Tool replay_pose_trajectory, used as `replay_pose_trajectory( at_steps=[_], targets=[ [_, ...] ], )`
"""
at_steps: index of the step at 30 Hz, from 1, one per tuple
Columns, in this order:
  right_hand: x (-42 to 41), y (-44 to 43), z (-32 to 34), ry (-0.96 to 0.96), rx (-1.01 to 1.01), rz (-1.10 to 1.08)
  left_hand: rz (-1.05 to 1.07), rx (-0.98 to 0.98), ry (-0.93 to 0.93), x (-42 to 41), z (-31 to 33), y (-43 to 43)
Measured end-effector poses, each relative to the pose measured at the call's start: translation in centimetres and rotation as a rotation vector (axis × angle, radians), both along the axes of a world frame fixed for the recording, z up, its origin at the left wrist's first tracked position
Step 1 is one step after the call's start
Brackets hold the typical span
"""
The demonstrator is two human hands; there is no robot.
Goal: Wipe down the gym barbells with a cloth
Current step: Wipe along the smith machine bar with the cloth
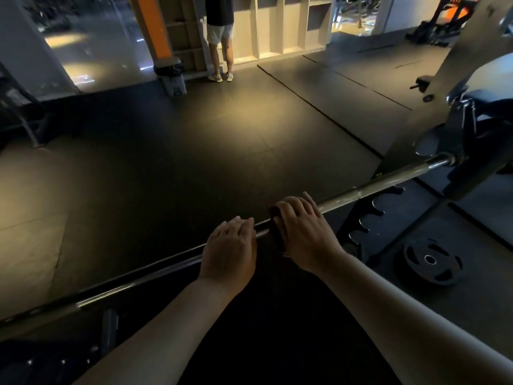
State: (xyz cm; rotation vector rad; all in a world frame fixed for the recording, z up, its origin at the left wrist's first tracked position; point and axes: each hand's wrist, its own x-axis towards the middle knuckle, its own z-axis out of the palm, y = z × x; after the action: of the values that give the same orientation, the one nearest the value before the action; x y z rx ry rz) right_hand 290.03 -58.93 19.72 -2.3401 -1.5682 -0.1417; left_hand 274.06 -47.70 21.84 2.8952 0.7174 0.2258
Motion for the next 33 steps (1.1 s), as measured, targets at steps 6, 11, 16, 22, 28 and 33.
replay_pose_trajectory(
  at_steps=[6, 11, 16, 22, 28, 33],
  targets=[
    [0.5, -0.8, -0.7, -0.042, -0.013, 0.067, 0.02, 0.023, -0.011, 1.5, -0.6, -0.8],
    [3.0, -0.1, 1.3, 0.031, 0.017, -0.101, -0.019, 0.08, -0.018, 1.5, -1.3, -0.2],
    [-1.3, -0.5, -1.1, 0.056, 0.072, -0.096, -0.019, 0.038, -0.039, 1.9, -1.4, -0.2],
    [1.3, 0.3, 0.2, 0.007, 0.007, 0.015, -0.031, 0.109, -0.063, 2.1, -2.0, -0.1],
    [0.4, -0.6, -1.7, 0.033, 0.103, 0.003, 0.012, 0.105, -0.122, 2.3, -2.1, -0.5],
    [2.7, -1.4, -1.1, -0.044, 0.07, 0.148, 0.114, 0.076, -0.17, 3.0, -2.2, -1.7]
  ],
)
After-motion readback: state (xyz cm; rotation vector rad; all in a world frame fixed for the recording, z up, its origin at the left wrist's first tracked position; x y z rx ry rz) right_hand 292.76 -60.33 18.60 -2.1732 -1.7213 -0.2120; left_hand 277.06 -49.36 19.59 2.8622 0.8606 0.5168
